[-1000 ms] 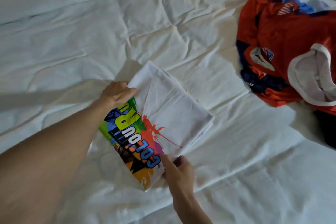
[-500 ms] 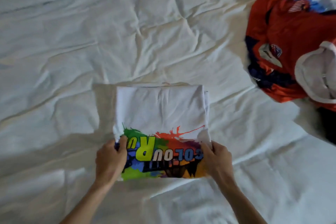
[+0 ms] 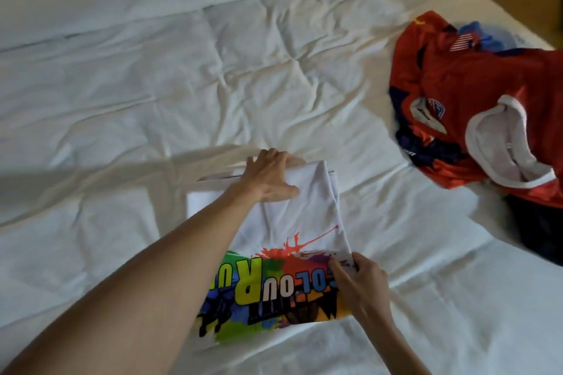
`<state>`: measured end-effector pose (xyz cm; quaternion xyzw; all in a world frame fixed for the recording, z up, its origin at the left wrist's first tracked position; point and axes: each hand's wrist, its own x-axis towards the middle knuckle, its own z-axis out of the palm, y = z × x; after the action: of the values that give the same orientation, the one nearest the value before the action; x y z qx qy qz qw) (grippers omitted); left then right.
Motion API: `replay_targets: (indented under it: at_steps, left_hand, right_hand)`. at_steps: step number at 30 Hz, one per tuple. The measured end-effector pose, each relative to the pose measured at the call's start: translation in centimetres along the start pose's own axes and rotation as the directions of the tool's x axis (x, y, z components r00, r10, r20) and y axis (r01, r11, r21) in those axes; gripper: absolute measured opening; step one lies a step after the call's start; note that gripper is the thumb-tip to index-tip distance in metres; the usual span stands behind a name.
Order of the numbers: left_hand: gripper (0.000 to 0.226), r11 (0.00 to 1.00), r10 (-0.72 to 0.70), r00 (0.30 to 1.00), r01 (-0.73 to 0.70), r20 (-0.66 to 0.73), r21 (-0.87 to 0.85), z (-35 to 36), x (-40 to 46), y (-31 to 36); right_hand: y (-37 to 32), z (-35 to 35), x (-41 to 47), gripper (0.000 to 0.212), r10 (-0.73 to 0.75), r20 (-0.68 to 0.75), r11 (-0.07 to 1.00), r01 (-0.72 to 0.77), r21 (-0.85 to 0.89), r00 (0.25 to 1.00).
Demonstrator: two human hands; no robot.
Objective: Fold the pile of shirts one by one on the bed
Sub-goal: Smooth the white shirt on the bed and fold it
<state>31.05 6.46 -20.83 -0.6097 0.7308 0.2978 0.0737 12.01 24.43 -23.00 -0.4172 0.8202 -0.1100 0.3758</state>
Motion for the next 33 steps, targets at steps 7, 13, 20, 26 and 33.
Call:
replay_targets:
  at_steps: [7, 13, 20, 26, 33]
  left_hand:
    - [0.053, 0.992, 0.004, 0.998, -0.011, 0.057, 0.128, 0.3, 1.8, 1.9]
    - [0.018, 0.981, -0.017, 0.995, -0.003, -0.103, -0.192, -0.4, -0.2, 2.9]
    - [0.025, 0.726, -0.037, 0.937, -0.213, -0.346, -0.654, -8.8, -3.4, 3.8]
    - [0.017, 0.265, -0.052, 0.894, -0.417, -0.445, -0.869, -14.1, -9.1, 1.2]
    - [0.038, 0.035, -0.260, 0.929, -0.264, -0.264, -0.964, -8.2, -16.4, -11.1]
  right_hand:
    - [0.3, 0.0, -0.7, 0.024, -0.049, 0.074, 0.999, 0.048, 0.016, 0.996]
    - [-1.4, -3.3, -1.2, 0.014, -0.085, 0.048, 0.962, 0.070, 0.265, 0.995]
    - [-8.5, -9.7, -2.7, 0.009, -0.213, -0.172, 0.843, 0.269, 0.465, 0.962]
    - [-15.4, -13.6, -9.4, 0.016, -0.498, -0.280, 0.725, 0.571, 0.385, 0.821]
    - [-15.7, -3.7, -16.3, 0.006, -0.753, -0.089, 0.654, 0.756, 0.005, 0.652]
